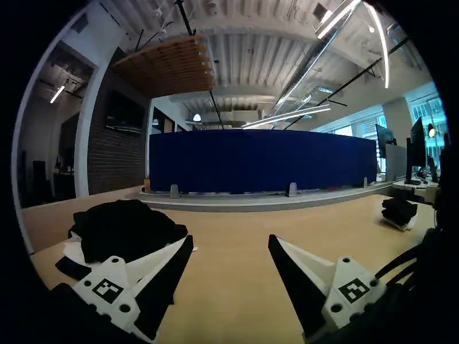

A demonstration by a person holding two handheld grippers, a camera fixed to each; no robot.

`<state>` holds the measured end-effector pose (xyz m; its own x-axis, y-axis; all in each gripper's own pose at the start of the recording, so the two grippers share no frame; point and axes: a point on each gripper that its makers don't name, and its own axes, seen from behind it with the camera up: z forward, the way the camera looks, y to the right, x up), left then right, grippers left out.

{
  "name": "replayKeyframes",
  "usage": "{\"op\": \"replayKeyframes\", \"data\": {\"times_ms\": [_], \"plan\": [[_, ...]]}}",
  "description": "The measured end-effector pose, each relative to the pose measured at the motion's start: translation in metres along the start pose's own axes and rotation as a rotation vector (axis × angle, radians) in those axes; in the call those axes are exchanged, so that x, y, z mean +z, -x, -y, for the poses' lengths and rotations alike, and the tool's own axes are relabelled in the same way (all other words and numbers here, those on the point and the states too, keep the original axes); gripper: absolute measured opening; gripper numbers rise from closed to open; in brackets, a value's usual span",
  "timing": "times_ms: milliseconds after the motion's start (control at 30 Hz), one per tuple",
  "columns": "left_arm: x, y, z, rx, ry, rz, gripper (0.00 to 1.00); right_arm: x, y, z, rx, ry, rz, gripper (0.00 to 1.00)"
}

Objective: Fold towel

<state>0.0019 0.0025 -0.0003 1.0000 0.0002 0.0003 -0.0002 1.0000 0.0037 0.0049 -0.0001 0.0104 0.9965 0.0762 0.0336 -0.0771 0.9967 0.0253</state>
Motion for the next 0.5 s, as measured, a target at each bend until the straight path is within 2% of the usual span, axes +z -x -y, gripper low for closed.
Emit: {"op": "replayKeyframes", "data": {"times_ms": [500], "plan": [[0.001,-0.001,0.000,0.000,0.000,0.000,0.97,-0.011,0.001,-0.003,-0.037,0.018,-0.027,1.00]]}}
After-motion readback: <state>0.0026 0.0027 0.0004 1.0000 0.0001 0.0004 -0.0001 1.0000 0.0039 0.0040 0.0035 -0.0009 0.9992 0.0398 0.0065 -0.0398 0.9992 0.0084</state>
